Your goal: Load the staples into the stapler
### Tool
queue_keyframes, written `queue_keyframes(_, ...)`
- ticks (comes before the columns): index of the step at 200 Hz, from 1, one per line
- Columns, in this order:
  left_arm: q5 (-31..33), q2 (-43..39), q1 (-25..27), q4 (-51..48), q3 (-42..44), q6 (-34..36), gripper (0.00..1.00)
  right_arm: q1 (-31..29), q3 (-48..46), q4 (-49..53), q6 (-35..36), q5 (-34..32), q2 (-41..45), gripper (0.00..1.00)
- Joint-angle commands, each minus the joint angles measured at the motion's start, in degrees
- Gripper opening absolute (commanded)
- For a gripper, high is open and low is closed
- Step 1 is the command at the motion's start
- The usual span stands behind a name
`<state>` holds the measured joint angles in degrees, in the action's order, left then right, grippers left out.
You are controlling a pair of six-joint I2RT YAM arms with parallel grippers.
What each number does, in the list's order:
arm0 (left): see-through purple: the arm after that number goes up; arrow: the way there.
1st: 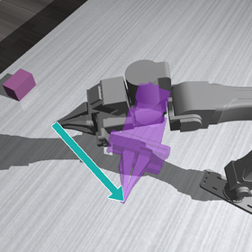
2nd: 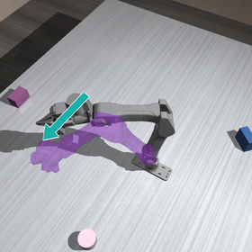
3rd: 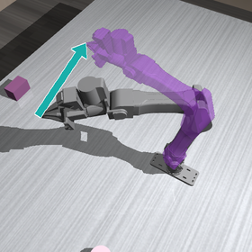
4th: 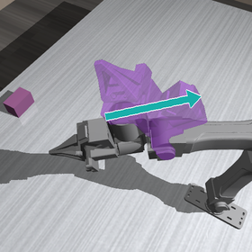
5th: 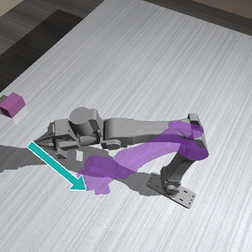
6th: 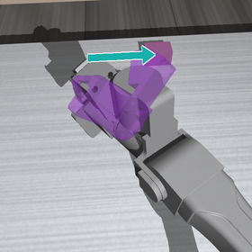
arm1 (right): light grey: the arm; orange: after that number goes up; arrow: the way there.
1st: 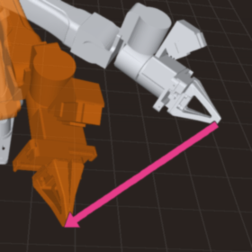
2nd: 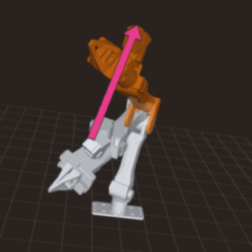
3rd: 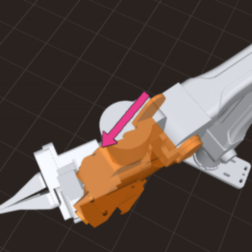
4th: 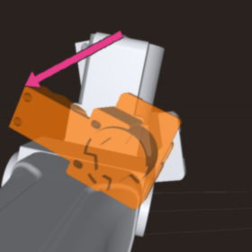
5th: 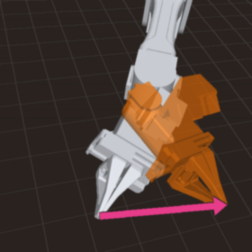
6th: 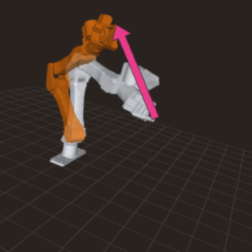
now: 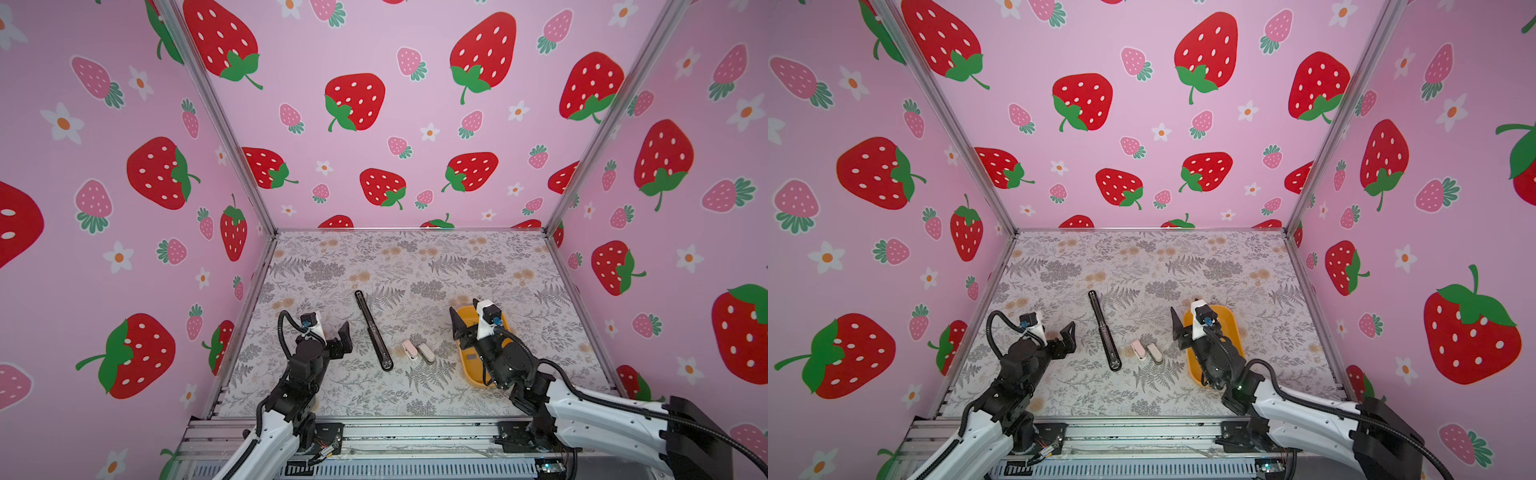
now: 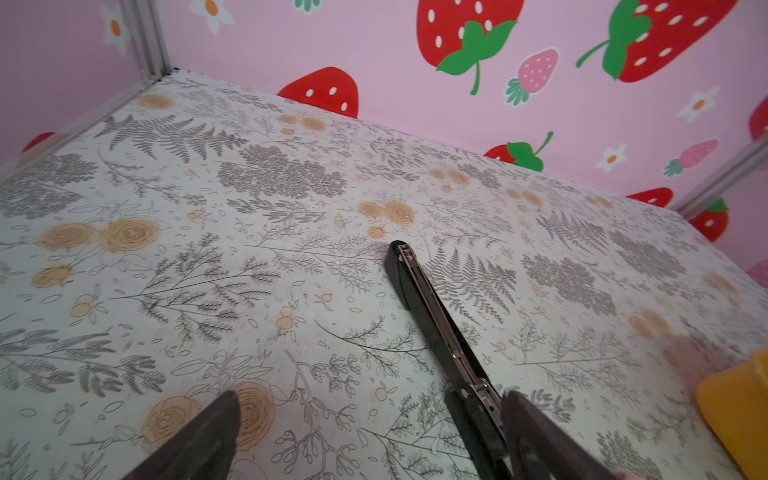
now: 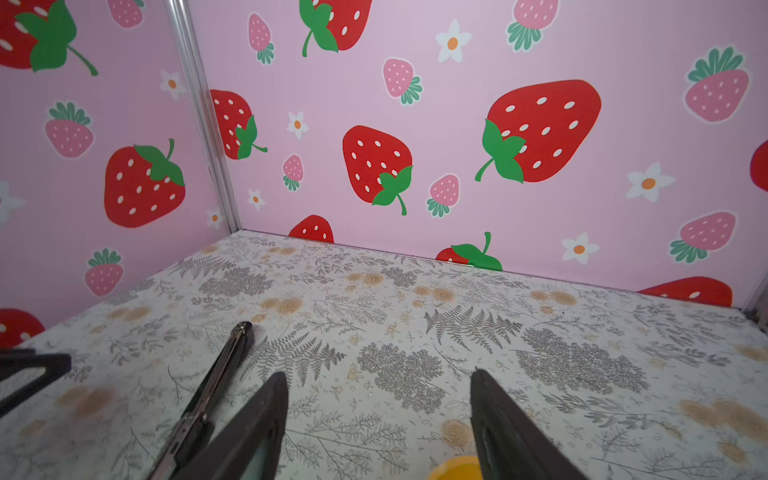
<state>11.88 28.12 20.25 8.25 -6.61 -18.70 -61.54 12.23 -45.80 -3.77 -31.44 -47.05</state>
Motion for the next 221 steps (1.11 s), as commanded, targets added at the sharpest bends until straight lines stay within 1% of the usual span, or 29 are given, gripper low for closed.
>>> queue_keyframes(1, -5.1, -0.4, -0.1, 2.1, -5.0, 6.3, 0.99, 1.4, -3.6, 3.3, 9.0, 5.9, 6.2, 0.72)
queue_keyframes(12, -5.4, 0.6, -0.1, 1.2, -8.5, 7.7, 0.99, 2.6, -5.1, 3.3, 9.8, 5.6, 8.3, 0.70)
queue_keyframes(19, -6.5, 1.6, 0.0, 1.3, -10.2, 9.1, 0.99, 3.6, -6.1, 2.7, 8.9, 5.0, 9.0, 0.68)
queue_keyframes(30, -8.3, 3.8, 0.0, 2.1, -12.7, 10.8, 0.99, 5.6, -6.9, 2.4, 7.8, 7.1, 9.0, 0.65)
queue_keyframes(42, -10.2, 7.2, 0.0, 3.1, -15.5, 12.7, 0.99, 7.4, -7.1, 2.2, 6.8, 7.7, 7.7, 0.64)
queue_keyframes(59, -13.9, 13.5, 0.2, 3.3, -20.3, 15.7, 0.99, 8.8, -6.9, 1.0, 6.1, 6.0, 4.2, 0.65)
queue_keyframes(74, -19.0, 19.0, 0.7, 3.0, -24.7, 20.6, 0.99, 9.5, -6.8, -1.5, 6.1, 3.7, 0.2, 0.65)
queue_keyframes(80, -22.9, 21.2, 0.9, 2.7, -26.3, 22.9, 0.99, 9.7, -6.8, -2.2, 6.0, 3.3, -1.3, 0.65)
queue_keyframes(95, -29.0, 26.6, 1.9, -0.2, -30.8, 31.9, 0.99, 10.0, -6.3, -4.0, 6.2, 3.4, -4.5, 0.65)
queue_keyframes(100, -30.7, 28.5, 2.4, -2.4, -32.4, 35.2, 0.98, 10.0, -6.3, -4.5, 6.3, 3.2, -4.7, 0.65)
queue_keyframes(105, -32.1, 30.5, 3.1, -5.3, -34.5, 38.3, 0.96, 10.0, -6.1, -4.8, 6.3, 2.9, -6.8, 0.65)
queue_keyframes(116, -32.1, 34.5, 5.1, -11.0, -39.5, 44.6, 0.94, 10.1, -5.8, -5.0, 6.1, 2.1, -7.5, 0.64)
queue_keyframes(127, -30.6, 38.1, 7.1, -16.4, -42.8, 48.9, 0.92, 10.3, -6.2, -5.4, 6.1, 2.3, -7.2, 0.64)
queue_keyframes(139, -30.9, 41.4, 9.0, -20.2, -45.2, 54.6, 0.87, 10.7, -7.1, -6.1, 5.9, 2.4, -6.0, 0.64)
queue_keyframes(150, -33.5, 43.5, 11.0, -23.4, -46.0, 60.8, 0.85, 11.1, -8.0, -6.4, 5.5, 2.6, -4.6, 0.64)
queue_keyframes(166, -40.1, 45.8, 14.1, -29.2, -46.4, 71.5, 0.85, 12.4, -9.4, -6.5, 4.5, 3.8, -1.1, 0.64)
queue_keyframes(177, -41.5, 47.6, 16.3, -31.6, -46.4, 77.4, 0.84, 13.4, -10.4, -6.6, 3.8, 4.9, 0.8, 0.65)
queue_keyframes(189, -40.7, 50.3, 18.3, -32.8, -46.9, 80.9, 0.83, 14.5, -11.2, -6.6, 3.1, 6.2, 2.4, 0.67)
queue_keyframes(221, -35.6, 57.6, 23.2, -36.4, -49.8, 85.3, 0.78, 15.9, -11.5, -6.5, 2.2, 7.9, 2.9, 0.68)
